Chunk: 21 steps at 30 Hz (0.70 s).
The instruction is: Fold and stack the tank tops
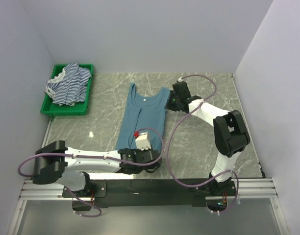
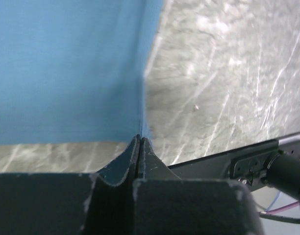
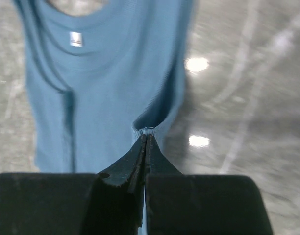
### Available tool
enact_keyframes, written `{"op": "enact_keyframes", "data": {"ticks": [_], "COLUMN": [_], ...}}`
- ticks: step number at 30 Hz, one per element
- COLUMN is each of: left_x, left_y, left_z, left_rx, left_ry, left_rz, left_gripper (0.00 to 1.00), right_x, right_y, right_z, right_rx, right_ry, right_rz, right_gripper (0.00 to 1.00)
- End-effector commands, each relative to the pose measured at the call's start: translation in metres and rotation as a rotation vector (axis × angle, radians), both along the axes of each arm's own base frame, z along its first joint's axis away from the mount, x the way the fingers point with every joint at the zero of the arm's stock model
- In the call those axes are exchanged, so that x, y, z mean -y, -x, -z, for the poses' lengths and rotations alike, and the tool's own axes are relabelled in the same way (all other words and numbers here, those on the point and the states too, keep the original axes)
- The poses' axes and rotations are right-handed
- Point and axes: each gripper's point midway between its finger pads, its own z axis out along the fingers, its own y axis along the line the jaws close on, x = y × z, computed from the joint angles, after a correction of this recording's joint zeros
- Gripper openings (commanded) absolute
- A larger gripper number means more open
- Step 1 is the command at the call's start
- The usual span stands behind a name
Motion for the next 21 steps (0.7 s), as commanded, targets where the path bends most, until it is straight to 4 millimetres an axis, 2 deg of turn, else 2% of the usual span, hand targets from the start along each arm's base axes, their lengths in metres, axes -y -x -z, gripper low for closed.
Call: {"op": "enact_keyframes", "data": {"ticks": [1,2,3,5,6,7,8,11,12,13,15,17,21], "left_x": [-0.023,-0.032,-0.038,-0.054,-0.058,-0.063,-0.069,-0.081,-0.084,-0.087,-0.094,-0.099,-0.111], "left_y": [-0.010,-0.010,-0.011,-0.012,-0.012,-0.012,-0.011,-0.010,-0.010,-0.010,-0.010,-0.009,-0.008], "left_z": [-0.011,-0.006,-0.004,0.000,0.001,0.000,0.004,0.008,0.008,0.007,0.010,0.011,0.014], "left_rx": [0.012,0.000,-0.002,-0.012,-0.018,-0.021,-0.027,-0.036,-0.037,-0.039,-0.042,-0.049,-0.054], "left_ry": [0.045,0.040,0.034,0.022,0.021,0.022,0.013,-0.005,-0.010,-0.009,-0.023,-0.028,-0.054], "left_rz": [-0.128,-0.161,-0.178,-0.219,-0.230,-0.238,-0.251,-0.274,-0.279,-0.289,-0.298,-0.310,-0.328], "left_gripper": [0.01,0.01,0.01,0.01,0.01,0.01,0.01,0.00,0.01,0.00,0.01,0.00,0.01], "right_x": [-0.019,-0.020,-0.031,-0.037,-0.043,-0.048,-0.054,-0.068,-0.073,-0.077,-0.087,-0.093,-0.104], "right_y": [-0.013,-0.015,-0.018,-0.020,-0.025,-0.025,-0.029,-0.029,-0.034,-0.033,-0.035,-0.033,-0.036], "right_z": [-0.009,0.001,-0.004,0.006,0.000,0.005,0.001,0.006,0.000,0.006,0.003,0.010,0.006], "right_rx": [0.025,0.011,0.022,0.000,0.015,0.004,0.015,0.005,0.018,0.009,0.017,0.002,0.020], "right_ry": [0.022,0.044,0.040,0.061,0.056,0.068,0.066,0.090,0.090,0.099,0.105,0.121,0.130], "right_rz": [-0.015,-0.010,-0.023,-0.027,-0.030,-0.035,-0.039,-0.058,-0.061,-0.066,-0.076,-0.085,-0.095], "right_gripper": [0.00,0.00,0.00,0.00,0.00,0.00,0.00,0.00,0.00,0.00,0.00,0.00,0.00]}}
